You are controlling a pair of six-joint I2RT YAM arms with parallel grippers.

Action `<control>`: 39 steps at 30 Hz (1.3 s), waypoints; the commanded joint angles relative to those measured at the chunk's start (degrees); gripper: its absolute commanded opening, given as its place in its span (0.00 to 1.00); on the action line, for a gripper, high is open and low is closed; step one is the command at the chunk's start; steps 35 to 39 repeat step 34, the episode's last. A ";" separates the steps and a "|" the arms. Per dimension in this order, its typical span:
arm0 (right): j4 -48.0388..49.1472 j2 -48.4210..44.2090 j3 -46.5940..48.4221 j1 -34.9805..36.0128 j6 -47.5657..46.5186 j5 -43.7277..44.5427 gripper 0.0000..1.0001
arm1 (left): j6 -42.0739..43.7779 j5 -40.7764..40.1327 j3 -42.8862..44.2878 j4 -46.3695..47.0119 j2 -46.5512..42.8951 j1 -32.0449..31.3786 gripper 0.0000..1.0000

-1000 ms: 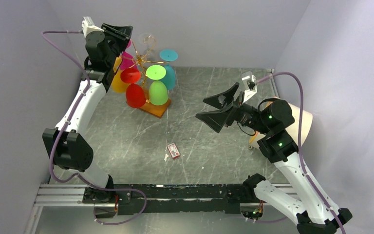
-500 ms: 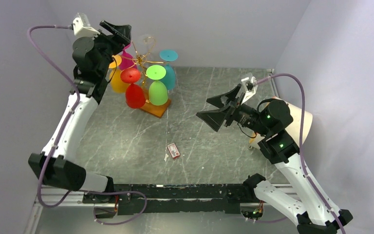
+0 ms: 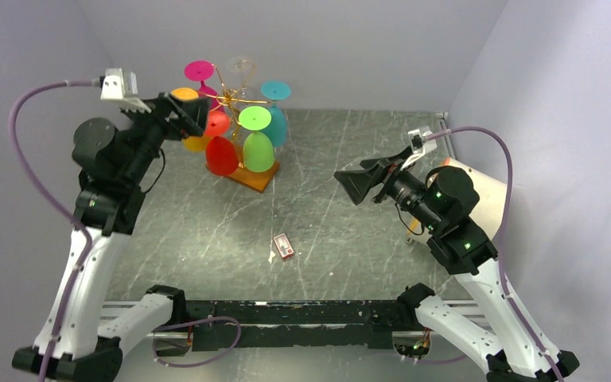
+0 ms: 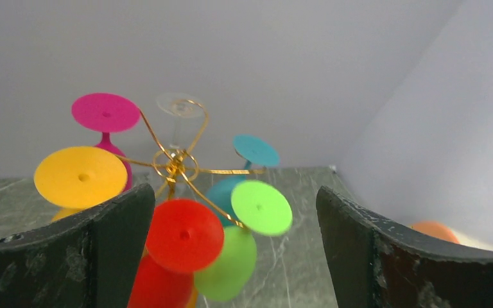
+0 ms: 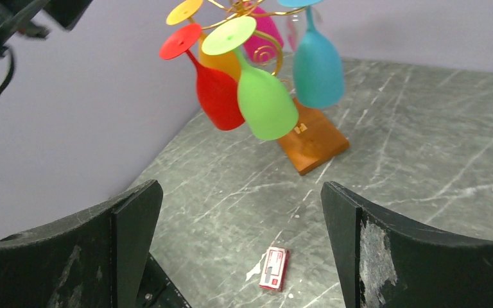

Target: Place the wine glass upside down on the wine glass rack

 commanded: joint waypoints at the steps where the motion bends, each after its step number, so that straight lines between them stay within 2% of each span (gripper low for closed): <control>1: -2.14 -1.19 -0.28 0.15 0.06 5.69 1.00 | 5.87 10.30 -3.59 -6.79 -6.20 -0.41 1.00; 5: -2.15 -1.57 -2.91 0.14 -1.02 5.66 1.00 | 3.57 11.01 -8.22 -10.23 -12.47 -0.41 1.00; 12: -1.62 -1.43 -5.29 0.15 0.08 7.59 1.00 | 0.01 16.38 -18.27 -8.66 -22.94 -0.41 0.99; 21: 0.26 -3.44 -8.89 0.15 1.76 10.47 1.00 | -0.76 17.15 -26.72 -9.89 -29.87 -0.41 1.00; 39: 1.14 -3.57 -9.03 0.15 1.88 10.54 1.00 | -0.39 15.93 -28.59 -10.81 -31.86 -0.41 1.00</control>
